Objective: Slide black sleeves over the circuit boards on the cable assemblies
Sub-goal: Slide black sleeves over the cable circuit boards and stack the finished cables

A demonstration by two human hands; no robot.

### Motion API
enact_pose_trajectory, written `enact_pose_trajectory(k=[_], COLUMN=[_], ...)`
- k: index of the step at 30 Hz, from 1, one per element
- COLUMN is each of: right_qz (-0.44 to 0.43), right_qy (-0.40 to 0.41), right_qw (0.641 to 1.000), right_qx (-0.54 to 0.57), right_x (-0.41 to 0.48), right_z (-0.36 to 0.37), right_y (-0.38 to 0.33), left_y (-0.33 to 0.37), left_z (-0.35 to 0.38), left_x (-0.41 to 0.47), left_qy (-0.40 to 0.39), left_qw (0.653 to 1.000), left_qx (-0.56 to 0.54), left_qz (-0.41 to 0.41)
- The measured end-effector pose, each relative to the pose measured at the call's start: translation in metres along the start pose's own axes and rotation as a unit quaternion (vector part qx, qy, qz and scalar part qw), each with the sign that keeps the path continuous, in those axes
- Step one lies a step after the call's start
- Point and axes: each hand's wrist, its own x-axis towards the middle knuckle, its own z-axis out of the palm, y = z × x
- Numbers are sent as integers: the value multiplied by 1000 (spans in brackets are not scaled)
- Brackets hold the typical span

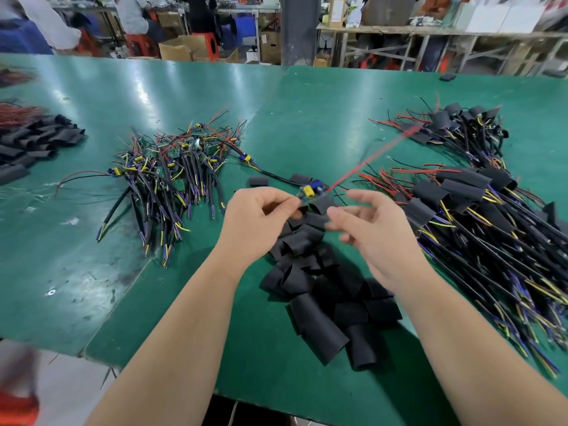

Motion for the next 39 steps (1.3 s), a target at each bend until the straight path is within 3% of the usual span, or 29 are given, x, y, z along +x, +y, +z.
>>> enact_pose_trajectory(k=[1, 3, 7, 9, 12, 17, 21, 28, 34, 39], right_qz=[-52, -156, -221, -225, -221, -103, 13, 79, 30, 30], right_qy=[-38, -146, -280, -268, -186, -33, 15, 93, 142, 145], right_qw=[992, 940, 843, 839, 869, 946, 999, 971, 950, 910], right_qx=[-111, -266, -404, -417, -402, -307, -24, 204, 278, 388], right_x=[-1, -8, -19, -17, -13, -5, 1, 15, 20, 27], right_z=[-4, -6, 8, 12, 10, -5, -13, -33, -48, -53], right_y=[-1, -4, 4, 8, 9, 0, -7, -15, -17, -16], left_y=[-2, -7, -13, -16, -18, -20, -21, -17, -12, -8], left_z=[-2, -6, -12, -14, -16, -14, -11, -9, -9, -9], left_x=[1, 2, 3, 4, 5, 4, 1, -2, -4, -4], left_qy=[32, 94, 178, 188, 196, 181, 132, 92, 70, 19], left_qw=[999, 991, 974, 971, 969, 973, 980, 988, 993, 996], left_qx=[32, 90, 134, 140, 143, 127, 113, 65, 27, -7], left_qz=[6, 17, 38, 40, 47, 64, 93, 107, 87, 82])
